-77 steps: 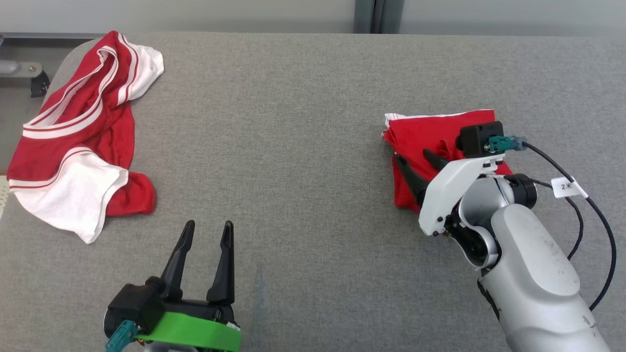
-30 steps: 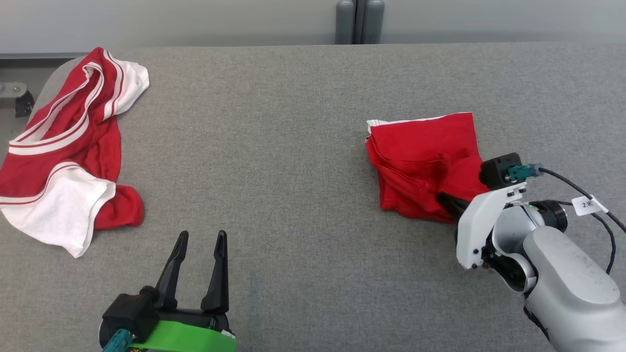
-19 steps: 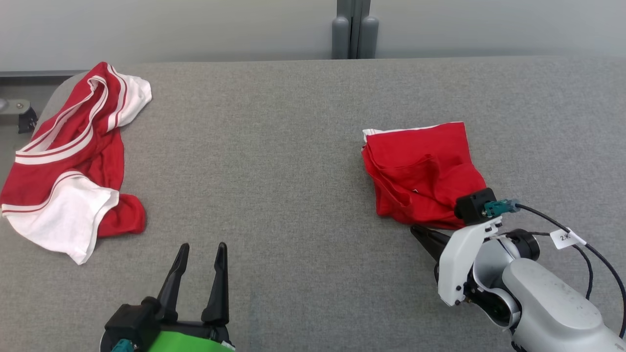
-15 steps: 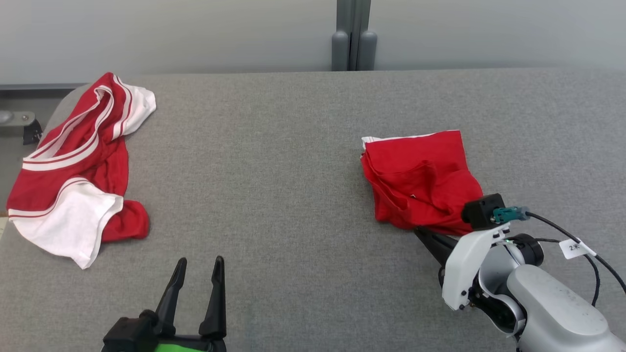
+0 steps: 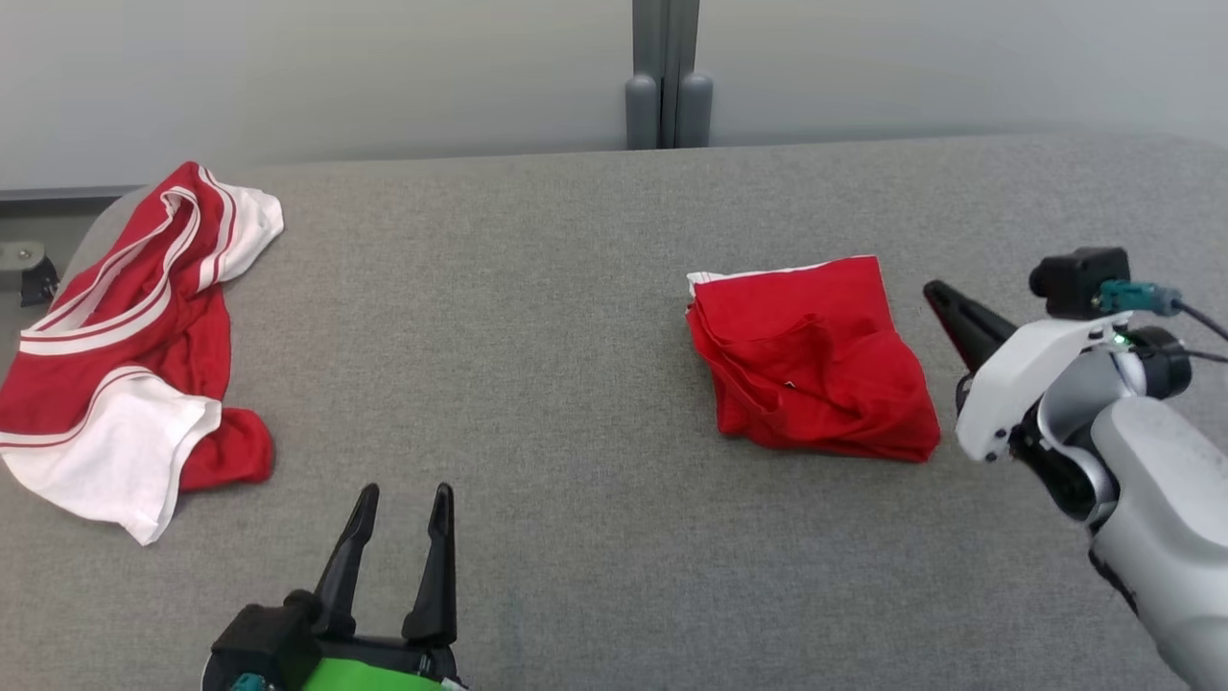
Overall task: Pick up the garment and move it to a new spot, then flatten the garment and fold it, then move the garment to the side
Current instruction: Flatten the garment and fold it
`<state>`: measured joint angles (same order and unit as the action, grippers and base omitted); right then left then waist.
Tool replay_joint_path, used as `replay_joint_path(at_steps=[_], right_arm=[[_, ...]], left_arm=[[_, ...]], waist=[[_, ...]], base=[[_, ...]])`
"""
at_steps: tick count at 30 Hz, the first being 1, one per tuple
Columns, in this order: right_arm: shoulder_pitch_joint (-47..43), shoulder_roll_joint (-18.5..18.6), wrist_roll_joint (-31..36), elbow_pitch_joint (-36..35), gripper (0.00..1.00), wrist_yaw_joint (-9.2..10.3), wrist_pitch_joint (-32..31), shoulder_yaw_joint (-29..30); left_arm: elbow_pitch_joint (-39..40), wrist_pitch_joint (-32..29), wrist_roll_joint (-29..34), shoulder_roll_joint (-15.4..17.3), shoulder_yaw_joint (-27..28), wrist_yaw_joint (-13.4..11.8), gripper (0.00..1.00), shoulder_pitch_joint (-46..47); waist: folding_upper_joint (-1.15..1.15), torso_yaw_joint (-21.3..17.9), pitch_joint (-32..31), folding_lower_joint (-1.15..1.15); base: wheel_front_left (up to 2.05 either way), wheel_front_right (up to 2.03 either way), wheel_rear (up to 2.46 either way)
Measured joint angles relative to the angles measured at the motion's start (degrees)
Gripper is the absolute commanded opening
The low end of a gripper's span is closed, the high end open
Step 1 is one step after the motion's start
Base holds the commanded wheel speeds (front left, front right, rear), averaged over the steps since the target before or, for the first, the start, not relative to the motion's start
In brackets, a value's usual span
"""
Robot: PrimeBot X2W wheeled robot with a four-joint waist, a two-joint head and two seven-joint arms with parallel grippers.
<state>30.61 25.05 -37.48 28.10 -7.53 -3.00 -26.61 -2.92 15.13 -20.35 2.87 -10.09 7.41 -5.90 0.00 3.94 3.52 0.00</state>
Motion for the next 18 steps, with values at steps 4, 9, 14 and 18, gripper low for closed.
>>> replay_joint_path(at_steps=[4,9,14,18], right_arm=[[4.5,-1.1,3.3,5.4,0.0,0.01,-0.8,1.8],[8.7,-3.8,6.0,12.2,0.0,0.0,-1.4,1.5],[10.3,-5.7,6.0,17.6,0.0,0.0,-0.7,0.4],[10.8,-6.5,4.4,18.5,0.0,0.0,-0.2,-2.5]], left_arm=[[-0.2,0.0,0.2,0.0,-1.0,0.0,1.0,2.1],[-0.6,0.0,0.2,0.0,-1.8,0.0,1.0,3.7],[-1.2,0.0,-0.2,0.0,-2.6,0.0,1.0,4.7],[-1.3,0.0,-0.3,0.0,-2.1,0.0,1.0,4.7]], waist=[[0.0,0.7,2.7,0.0],[0.0,2.3,6.1,0.0],[0.0,4.4,8.2,0.0],[0.0,5.8,8.7,0.0]], base=[[0.0,0.0,0.0],[0.0,0.0,0.0],[0.0,0.0,0.0],[0.0,0.0,0.0]])
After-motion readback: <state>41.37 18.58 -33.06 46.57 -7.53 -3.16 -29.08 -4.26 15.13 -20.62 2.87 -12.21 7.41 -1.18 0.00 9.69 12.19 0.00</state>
